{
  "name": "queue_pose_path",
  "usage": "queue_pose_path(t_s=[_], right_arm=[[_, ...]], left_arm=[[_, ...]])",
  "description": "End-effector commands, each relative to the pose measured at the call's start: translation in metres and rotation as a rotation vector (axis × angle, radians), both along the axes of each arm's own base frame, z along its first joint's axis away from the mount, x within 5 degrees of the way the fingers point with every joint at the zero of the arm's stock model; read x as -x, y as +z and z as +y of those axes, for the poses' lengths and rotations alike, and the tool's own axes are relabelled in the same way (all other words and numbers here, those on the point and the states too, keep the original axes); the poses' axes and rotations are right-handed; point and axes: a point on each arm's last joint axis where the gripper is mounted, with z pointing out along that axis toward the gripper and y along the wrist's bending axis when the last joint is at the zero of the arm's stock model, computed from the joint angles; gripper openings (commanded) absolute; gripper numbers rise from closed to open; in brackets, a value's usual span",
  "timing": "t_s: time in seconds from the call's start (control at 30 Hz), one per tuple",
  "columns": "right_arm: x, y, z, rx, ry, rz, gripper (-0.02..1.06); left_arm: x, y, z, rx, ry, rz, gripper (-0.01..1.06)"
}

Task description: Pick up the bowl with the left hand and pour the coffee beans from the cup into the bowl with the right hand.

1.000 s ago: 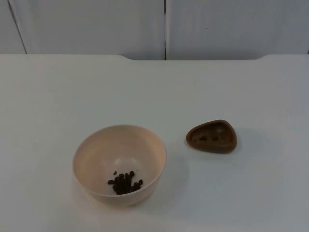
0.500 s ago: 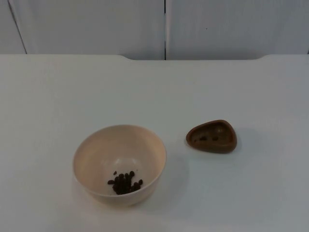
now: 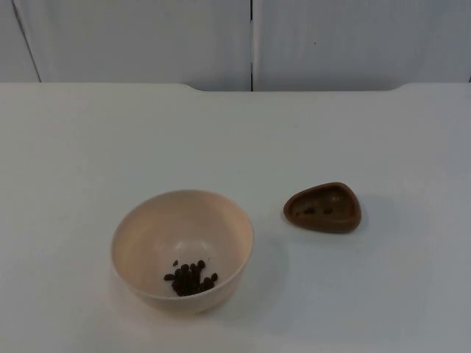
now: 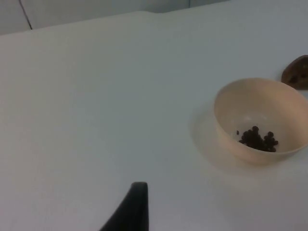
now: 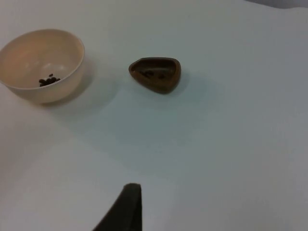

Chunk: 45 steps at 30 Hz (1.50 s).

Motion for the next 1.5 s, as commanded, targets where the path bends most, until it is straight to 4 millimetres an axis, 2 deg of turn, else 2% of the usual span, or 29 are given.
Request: queue_pose_path(t_s=[0.0, 0.67, 0.83, 1.03, 1.33, 1.47], right_arm=[[0.000, -0.002, 0.000, -0.001, 0.003, 0.001, 1.05], [0.000, -0.002, 0.000, -0.001, 0.000, 0.001, 1.05], [0.001, -0.002, 0.000, -0.002, -0.025, -0.001, 1.05], [0.011, -0.002, -0.005, -0.032, -0.036, -0.068, 1.05], [0.011, -0.002, -0.005, -0.035, -0.060, -0.070, 1.05], [0.011, -0.002, -0.004, -0.032, -0.144, -0.071, 1.05]], left_arm=[[0.000, 0.000, 0.001, -0.004, 0.056, -0.012, 1.05], [0.003, 0.000, -0.001, -0.007, 0.433, -0.011, 1.05], [0.003, 0.000, -0.001, -0.007, 0.450, -0.011, 1.05], [0.003, 0.000, -0.001, -0.008, 0.451, -0.012, 1.05], [0.003, 0.000, -0.001, -0.012, 0.453, -0.012, 1.05], [0.003, 0.000, -0.001, -0.012, 0.451, -0.012, 1.05]])
